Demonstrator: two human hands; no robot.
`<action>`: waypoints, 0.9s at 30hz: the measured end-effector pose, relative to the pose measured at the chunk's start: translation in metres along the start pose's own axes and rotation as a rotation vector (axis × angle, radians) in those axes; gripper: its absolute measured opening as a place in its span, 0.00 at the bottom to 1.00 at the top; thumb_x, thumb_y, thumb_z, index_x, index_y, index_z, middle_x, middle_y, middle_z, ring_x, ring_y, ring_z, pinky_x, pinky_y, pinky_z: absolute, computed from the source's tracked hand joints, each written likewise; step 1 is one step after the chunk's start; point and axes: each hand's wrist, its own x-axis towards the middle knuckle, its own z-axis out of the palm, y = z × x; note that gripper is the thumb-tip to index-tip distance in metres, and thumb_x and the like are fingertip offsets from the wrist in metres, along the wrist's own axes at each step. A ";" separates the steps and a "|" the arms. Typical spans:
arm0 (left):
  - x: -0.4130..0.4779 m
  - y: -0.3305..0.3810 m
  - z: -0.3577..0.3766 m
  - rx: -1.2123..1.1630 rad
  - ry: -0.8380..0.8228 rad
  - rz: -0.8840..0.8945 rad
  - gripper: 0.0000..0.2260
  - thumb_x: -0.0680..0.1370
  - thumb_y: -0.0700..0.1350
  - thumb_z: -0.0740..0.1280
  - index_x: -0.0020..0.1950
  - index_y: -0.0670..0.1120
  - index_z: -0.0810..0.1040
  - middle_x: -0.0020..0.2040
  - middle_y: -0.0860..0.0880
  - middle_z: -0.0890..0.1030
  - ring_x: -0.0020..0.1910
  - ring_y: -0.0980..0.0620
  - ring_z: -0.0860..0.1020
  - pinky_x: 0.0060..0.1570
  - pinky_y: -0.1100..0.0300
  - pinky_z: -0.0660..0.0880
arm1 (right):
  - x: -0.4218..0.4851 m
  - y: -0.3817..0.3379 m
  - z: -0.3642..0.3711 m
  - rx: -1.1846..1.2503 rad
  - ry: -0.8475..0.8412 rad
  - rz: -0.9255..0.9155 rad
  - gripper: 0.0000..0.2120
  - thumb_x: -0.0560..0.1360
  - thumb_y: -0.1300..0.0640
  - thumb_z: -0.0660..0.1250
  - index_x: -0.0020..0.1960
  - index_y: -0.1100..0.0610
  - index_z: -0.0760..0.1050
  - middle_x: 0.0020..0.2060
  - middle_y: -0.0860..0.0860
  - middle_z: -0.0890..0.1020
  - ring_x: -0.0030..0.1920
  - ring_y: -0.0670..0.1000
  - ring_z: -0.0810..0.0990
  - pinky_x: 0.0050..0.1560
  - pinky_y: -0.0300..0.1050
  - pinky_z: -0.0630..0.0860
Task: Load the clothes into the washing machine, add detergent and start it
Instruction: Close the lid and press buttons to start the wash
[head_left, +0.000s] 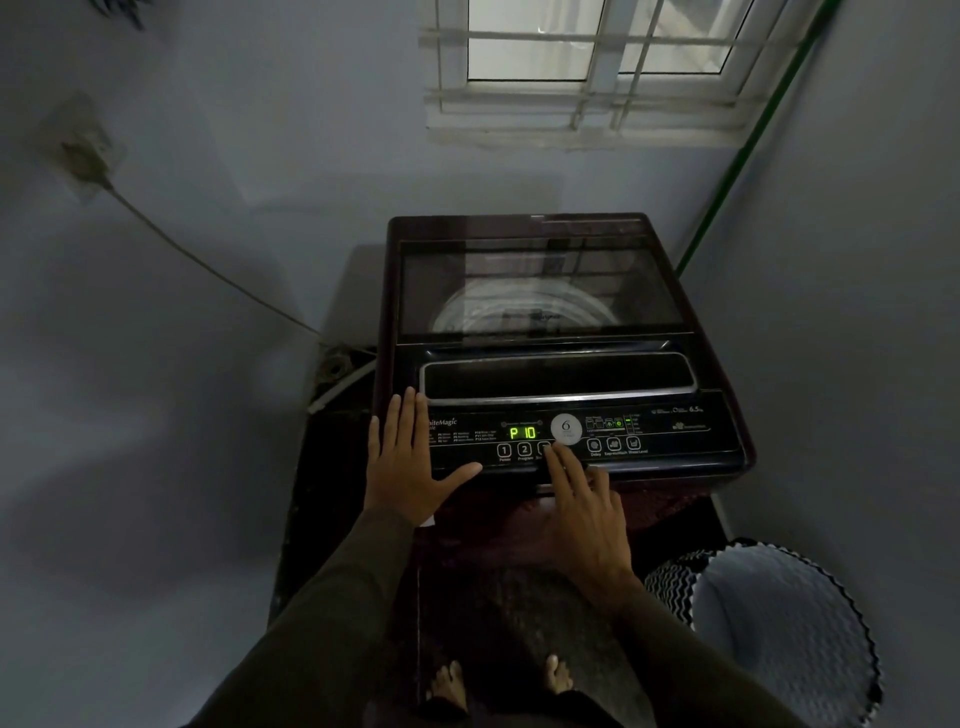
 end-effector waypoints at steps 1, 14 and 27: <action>0.000 0.000 0.000 0.002 -0.003 0.000 0.53 0.70 0.80 0.49 0.81 0.42 0.44 0.82 0.46 0.45 0.80 0.48 0.43 0.77 0.41 0.46 | 0.000 0.000 -0.001 0.008 -0.010 -0.002 0.41 0.72 0.55 0.69 0.80 0.54 0.52 0.79 0.46 0.56 0.65 0.55 0.68 0.57 0.50 0.74; 0.000 0.001 -0.001 0.028 0.000 -0.002 0.54 0.69 0.80 0.48 0.81 0.42 0.45 0.81 0.44 0.48 0.80 0.47 0.45 0.77 0.41 0.48 | -0.004 -0.005 0.008 0.101 -0.025 0.039 0.44 0.75 0.60 0.64 0.80 0.50 0.39 0.79 0.44 0.41 0.62 0.51 0.64 0.55 0.43 0.71; 0.001 0.002 -0.002 0.035 -0.004 -0.007 0.54 0.69 0.80 0.49 0.81 0.41 0.47 0.81 0.44 0.49 0.80 0.46 0.46 0.77 0.40 0.49 | 0.004 0.004 0.006 0.079 -0.007 0.017 0.40 0.75 0.60 0.65 0.80 0.49 0.46 0.79 0.44 0.50 0.60 0.52 0.69 0.46 0.40 0.74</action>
